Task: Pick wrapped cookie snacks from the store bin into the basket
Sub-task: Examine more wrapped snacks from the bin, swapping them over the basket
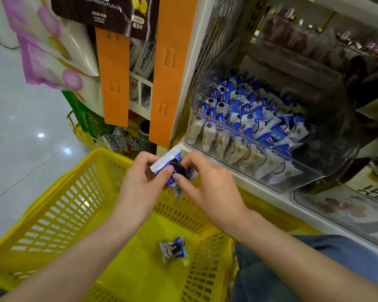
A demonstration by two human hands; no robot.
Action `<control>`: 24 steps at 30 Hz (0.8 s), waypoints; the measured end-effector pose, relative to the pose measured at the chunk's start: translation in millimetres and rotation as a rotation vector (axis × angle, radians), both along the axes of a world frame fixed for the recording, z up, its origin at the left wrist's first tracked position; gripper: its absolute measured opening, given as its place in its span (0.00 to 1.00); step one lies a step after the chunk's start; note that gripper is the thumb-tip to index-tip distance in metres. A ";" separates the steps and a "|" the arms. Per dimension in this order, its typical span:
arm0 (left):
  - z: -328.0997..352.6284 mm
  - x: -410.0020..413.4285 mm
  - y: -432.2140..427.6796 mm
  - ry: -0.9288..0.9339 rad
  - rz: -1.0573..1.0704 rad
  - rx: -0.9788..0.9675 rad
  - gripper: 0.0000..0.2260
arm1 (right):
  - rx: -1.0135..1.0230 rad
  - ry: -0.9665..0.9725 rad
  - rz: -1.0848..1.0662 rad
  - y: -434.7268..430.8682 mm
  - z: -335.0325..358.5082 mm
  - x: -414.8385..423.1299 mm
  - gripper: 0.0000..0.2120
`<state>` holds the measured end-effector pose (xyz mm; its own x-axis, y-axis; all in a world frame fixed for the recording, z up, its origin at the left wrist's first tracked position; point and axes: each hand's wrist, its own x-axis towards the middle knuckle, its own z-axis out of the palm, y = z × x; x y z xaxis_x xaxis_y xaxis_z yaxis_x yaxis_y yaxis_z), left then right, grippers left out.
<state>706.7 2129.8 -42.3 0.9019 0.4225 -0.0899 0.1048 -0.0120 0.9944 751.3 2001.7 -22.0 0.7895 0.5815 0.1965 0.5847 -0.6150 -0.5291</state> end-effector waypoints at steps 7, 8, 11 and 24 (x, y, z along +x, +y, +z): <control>4.4 6.2 11.3 -0.088 -0.018 -0.057 0.05 | 0.382 0.569 -0.033 6.8 7.1 9.8 0.03; 5.3 7.0 13.2 -0.097 -0.035 -0.093 0.06 | 0.412 0.659 -0.062 6.9 6.7 11.2 0.05; 3.3 8.8 16.5 -0.102 -0.091 -0.119 0.07 | 0.429 0.892 -0.120 6.0 6.3 12.6 0.14; -12.4 2.8 7.7 0.004 -0.205 0.431 0.24 | 0.309 0.532 -0.116 6.0 -9.1 7.9 0.11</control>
<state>709.5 2137.5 -54.7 0.9706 0.2356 0.0504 0.0614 -0.4442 0.8938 759.2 2007.7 -31.1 0.8798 0.4657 -0.0957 0.1310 -0.4310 -0.8928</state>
